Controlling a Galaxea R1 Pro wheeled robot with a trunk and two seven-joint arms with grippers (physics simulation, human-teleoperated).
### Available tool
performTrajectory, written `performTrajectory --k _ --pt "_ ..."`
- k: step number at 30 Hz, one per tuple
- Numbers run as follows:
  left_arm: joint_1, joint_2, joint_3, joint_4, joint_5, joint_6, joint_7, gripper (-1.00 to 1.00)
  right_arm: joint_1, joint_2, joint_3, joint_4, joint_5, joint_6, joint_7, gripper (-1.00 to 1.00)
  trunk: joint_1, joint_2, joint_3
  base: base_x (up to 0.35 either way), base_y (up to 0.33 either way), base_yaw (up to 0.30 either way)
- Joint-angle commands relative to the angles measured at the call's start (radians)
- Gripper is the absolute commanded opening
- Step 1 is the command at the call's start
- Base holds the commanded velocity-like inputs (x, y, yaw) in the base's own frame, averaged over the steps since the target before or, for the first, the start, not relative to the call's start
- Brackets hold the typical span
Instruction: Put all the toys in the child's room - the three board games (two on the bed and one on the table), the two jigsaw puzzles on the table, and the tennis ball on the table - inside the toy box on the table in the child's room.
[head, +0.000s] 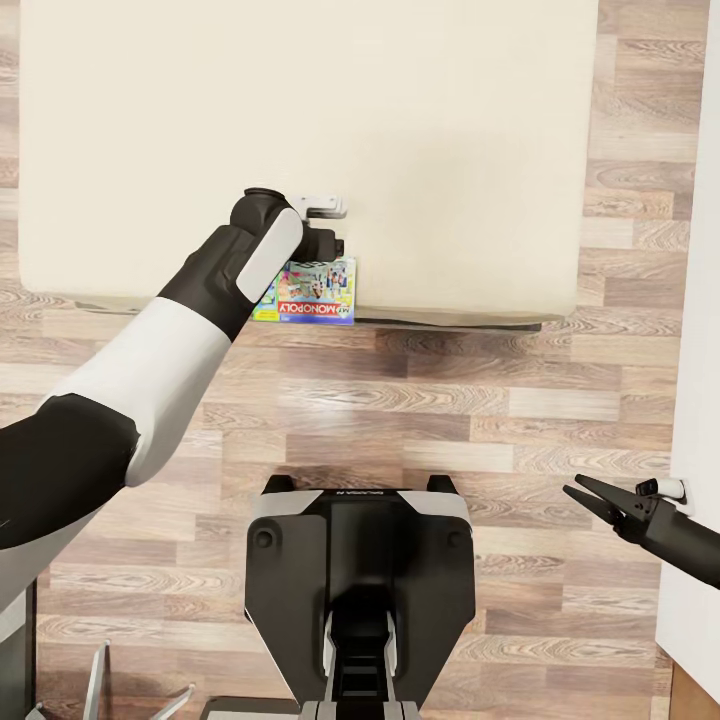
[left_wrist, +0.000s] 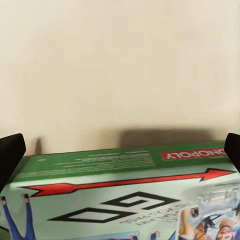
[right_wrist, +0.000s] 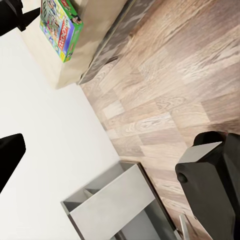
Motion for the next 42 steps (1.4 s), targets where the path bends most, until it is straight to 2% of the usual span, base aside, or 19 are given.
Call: performTrajectory --k 1,42 --pt "-0.001 0.000 -0.003 -0.001 0.011 0.001 0.010 1.00 0.000 0.000 -0.001 0.000 0.003 0.003 0.005 1.00 0.001 -0.002 -0.001 0.000 0.000 0.000" --pt "-0.001 0.003 0.000 -0.002 0.010 0.001 0.011 1.00 -0.001 0.001 -0.002 0.000 0.004 0.003 0.005 1.00 0.001 -0.002 -0.001 -0.013 0.000 0.000"
